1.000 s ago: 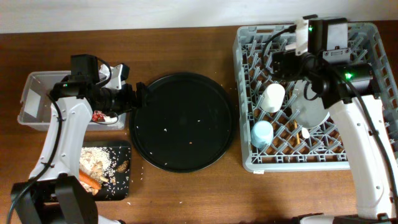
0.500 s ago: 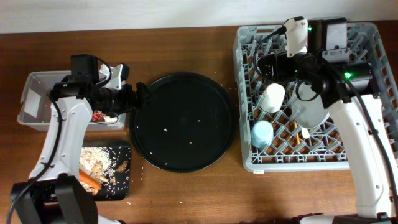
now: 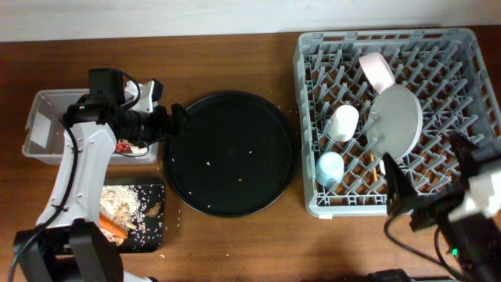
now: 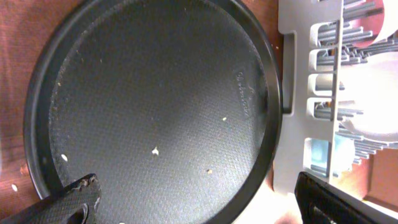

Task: Sort waste into correct bins and load items into the dishwasher rack

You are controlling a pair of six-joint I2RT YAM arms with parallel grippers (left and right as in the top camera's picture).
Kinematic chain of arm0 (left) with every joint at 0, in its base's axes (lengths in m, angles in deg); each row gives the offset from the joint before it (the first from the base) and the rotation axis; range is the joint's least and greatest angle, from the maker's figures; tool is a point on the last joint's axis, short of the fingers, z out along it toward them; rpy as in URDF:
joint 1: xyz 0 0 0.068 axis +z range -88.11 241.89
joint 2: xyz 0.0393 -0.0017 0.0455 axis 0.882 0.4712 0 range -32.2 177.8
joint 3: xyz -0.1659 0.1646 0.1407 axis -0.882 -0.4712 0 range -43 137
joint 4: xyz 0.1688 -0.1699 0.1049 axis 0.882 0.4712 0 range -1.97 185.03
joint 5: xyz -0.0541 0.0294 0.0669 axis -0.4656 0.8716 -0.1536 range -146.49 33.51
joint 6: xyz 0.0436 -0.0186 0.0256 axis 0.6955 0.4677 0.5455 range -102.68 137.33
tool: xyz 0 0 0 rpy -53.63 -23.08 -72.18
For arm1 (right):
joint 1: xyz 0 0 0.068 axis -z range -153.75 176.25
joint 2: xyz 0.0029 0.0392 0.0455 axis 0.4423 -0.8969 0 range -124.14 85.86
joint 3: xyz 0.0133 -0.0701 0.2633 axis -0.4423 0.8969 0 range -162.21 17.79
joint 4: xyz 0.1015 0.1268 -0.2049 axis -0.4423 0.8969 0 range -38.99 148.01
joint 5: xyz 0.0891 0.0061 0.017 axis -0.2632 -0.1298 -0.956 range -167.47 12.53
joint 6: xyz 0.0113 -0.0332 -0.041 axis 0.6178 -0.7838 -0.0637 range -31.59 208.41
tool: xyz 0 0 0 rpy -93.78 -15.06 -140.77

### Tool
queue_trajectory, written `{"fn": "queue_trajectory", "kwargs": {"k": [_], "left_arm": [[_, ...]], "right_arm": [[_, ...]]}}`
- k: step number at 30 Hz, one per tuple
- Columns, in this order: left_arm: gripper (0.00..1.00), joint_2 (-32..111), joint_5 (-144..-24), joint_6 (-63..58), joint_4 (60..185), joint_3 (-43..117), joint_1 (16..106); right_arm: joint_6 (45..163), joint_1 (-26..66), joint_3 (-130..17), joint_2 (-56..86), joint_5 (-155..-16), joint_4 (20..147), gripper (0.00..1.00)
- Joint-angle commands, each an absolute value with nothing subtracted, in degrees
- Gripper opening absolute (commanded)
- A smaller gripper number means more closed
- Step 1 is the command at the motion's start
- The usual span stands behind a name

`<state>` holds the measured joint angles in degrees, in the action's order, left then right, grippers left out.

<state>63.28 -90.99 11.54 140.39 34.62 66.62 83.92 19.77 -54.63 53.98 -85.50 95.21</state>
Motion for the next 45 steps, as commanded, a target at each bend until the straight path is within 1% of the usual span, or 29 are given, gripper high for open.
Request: {"fn": "queue_trajectory", "kwargs": {"k": [1, 3, 4, 5, 7, 8, 10, 13, 18, 19, 21, 23, 25, 45], "left_arm": [[0.99, 63.5, -91.1, 11.8, 140.2, 34.8, 66.8], [0.99, 63.5, -91.1, 11.8, 140.2, 34.8, 66.8], [0.99, 63.5, -91.1, 11.8, 140.2, 34.8, 66.8], [0.99, 63.5, -91.1, 11.8, 140.2, 34.8, 66.9], [0.99, 63.5, -91.1, 11.8, 140.2, 34.8, 66.9], [0.99, 63.5, -91.1, 11.8, 140.2, 34.8, 66.9], [0.99, 63.5, -91.1, 11.9, 140.2, 34.8, 66.9], [0.99, 63.5, -91.1, 11.9, 140.2, 34.8, 66.9], [0.99, 63.5, -91.1, 11.8, 140.2, 34.8, 66.9], [0.99, 63.5, -91.1, 11.9, 140.2, 34.8, 66.9], [0.99, 63.5, -91.1, 11.9, 140.2, 34.8, 66.9], [0.99, 63.5, -91.1, 11.9, 140.2, 34.8, 66.9], [0.99, 63.5, -91.1, 11.8, 140.2, 34.8, 66.9], [0.99, 63.5, -91.1, 11.9, 140.2, 34.8, 66.9]], "right_arm": [[84.4, 19.6, -38.4, 68.9, -85.2, 90.4, 0.99], [84.4, 19.6, -24.7, 79.4, -85.4, 84.5, 0.99], [84.6, 19.6, -20.5, 81.9, -86.2, 81.7, 0.99], [87.3, 19.6, -14.0, 84.4, -85.8, 76.2, 0.99], [90.3, 19.6, -6.4, 85.2, -85.8, 67.3, 0.99], [93.0, 19.6, -0.7, 85.3, -85.1, 59.7, 0.99], [97.8, 19.6, 6.5, 85.7, -80.4, 51.8, 0.99], [99.5, 19.6, 12.1, 85.7, -76.7, 47.3, 0.99], [99.4, 19.6, 17.5, 85.7, -74.5, 47.9, 0.99], [98.8, 19.6, 17.5, 85.7, -73.8, 50.6, 0.99], [93.9, 19.6, 17.5, 85.7, -73.7, 54.7, 0.99], [87.0, 19.6, 17.5, 85.7, -74.2, 55.5, 0.99], [84.1, 19.6, 17.5, 85.7, -74.0, 55.5, 0.99], [84.3, 19.6, 17.5, 85.7, -74.0, 55.4, 0.99]]}}
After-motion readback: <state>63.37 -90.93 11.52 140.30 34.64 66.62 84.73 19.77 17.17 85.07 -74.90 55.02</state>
